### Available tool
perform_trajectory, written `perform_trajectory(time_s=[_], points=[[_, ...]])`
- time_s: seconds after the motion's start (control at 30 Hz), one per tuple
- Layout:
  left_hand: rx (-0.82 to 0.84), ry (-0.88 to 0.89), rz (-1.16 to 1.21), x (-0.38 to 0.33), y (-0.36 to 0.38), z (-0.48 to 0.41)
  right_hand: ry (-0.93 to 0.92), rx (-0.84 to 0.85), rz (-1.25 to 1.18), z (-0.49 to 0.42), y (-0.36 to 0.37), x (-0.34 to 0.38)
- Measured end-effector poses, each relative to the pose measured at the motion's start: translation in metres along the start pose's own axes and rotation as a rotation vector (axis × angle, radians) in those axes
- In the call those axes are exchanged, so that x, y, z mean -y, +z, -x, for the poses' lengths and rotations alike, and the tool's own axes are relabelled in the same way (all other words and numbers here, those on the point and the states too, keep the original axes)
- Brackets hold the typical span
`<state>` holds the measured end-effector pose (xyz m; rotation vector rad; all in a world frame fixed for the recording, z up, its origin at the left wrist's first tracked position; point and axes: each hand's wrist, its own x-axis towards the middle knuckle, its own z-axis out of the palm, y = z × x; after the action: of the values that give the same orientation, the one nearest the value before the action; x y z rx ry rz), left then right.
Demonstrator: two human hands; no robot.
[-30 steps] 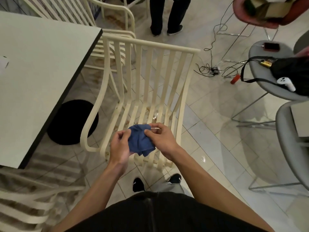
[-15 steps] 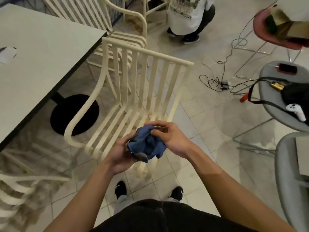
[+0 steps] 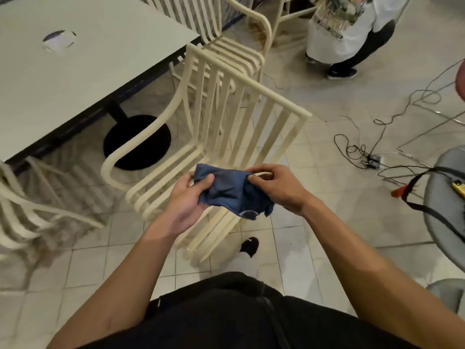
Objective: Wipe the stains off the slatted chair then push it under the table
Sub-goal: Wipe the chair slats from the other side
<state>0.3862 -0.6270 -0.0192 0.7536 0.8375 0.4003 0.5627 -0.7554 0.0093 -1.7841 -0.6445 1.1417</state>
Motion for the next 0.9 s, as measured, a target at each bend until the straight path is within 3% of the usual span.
perform_trajectory(time_s=[0.37, 0.63, 0.9], points=[[-0.361, 0.281, -0.136, -0.016, 0.08, -0.08, 0.034, 0.48, 0.265, -0.12, -0.096, 0.051], [-0.659, 0.443, -0.18, -0.051, 0.149, -0.145, -0.044, 0.561, 0.433, -0.205, -0.162, 0.111], [-0.784, 0.49, 0.012, -0.091, 0.21, -0.219, -0.152, 0.775, 0.296, -0.307, -0.224, 0.155]])
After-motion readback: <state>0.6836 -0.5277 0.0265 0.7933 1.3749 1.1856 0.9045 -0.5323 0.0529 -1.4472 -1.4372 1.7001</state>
